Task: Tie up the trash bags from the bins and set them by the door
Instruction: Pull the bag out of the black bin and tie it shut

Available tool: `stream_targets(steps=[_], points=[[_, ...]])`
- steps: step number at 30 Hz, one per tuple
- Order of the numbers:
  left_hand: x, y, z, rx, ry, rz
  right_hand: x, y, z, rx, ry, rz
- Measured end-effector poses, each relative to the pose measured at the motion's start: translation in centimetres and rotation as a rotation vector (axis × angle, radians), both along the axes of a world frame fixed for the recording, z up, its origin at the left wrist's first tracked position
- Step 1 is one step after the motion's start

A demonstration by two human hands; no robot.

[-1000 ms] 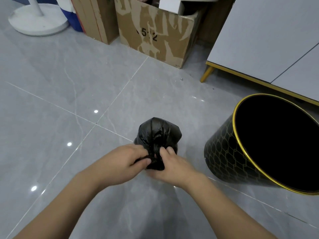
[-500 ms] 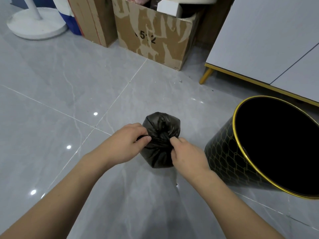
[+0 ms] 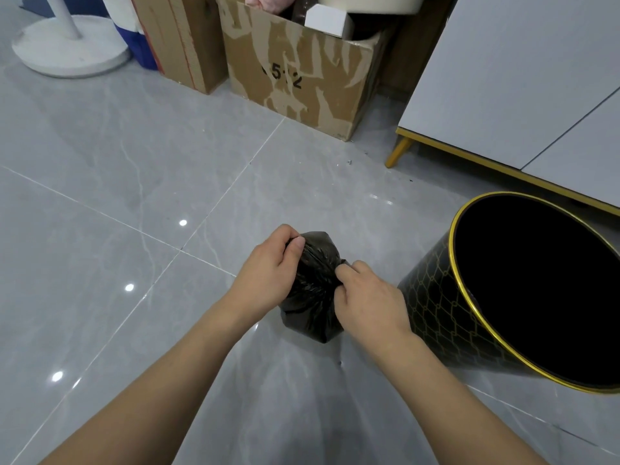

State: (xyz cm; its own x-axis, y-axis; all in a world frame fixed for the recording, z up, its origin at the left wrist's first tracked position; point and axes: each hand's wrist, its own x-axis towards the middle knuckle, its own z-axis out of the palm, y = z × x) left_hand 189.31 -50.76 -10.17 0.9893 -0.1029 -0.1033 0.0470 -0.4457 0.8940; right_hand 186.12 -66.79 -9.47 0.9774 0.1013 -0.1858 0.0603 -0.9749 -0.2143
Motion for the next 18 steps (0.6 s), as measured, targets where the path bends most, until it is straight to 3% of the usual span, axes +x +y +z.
stream_targets(steps=[8, 13, 18], points=[[0.8, -0.4, 0.0, 0.034, 0.028, 0.049, -0.9, 0.0, -0.8, 0.019, -0.034, -0.021], [1.1, -0.3, -0.5, -0.003, 0.142, 0.091, -1.1, -0.2, -1.1, 0.108, -0.131, -0.03], [0.5, -0.1, -0.9, -0.02, 0.143, 0.246, -0.8, -0.5, -1.2, 0.417, -0.066, -0.142]])
